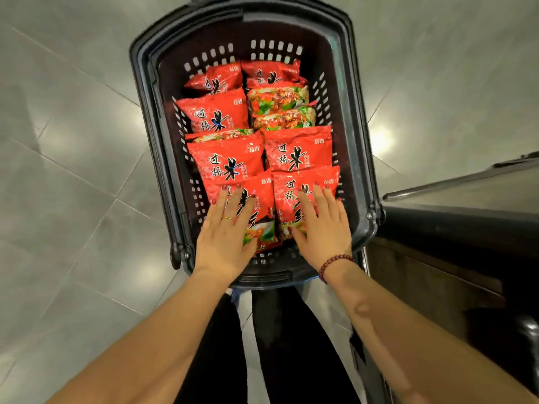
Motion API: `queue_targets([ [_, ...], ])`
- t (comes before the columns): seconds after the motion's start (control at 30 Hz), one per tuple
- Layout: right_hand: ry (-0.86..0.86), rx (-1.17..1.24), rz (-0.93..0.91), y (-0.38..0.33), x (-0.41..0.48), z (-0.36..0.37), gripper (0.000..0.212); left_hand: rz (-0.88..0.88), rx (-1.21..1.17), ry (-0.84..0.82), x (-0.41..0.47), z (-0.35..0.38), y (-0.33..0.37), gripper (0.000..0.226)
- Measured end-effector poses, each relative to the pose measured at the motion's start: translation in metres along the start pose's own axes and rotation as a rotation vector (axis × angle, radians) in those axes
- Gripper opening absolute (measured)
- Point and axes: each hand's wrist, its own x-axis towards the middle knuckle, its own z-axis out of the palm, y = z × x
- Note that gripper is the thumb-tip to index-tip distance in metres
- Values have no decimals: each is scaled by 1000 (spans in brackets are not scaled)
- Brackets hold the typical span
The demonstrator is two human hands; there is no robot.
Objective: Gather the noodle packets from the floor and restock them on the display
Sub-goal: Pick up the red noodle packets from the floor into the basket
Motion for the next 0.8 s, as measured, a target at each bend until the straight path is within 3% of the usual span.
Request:
queue_targets([
  [0.23, 198, 258, 161, -31, -82, -125, 64, 264, -46, 160, -52, -122, 27, 61],
  [0.47, 410, 312, 388, -74, -195, -213, 53, 618, 75, 113, -106, -229, 71, 50],
  [0.8, 503, 309, 920, -101, -395, -228, 59, 1130, 219, -40, -212, -253, 178, 54],
])
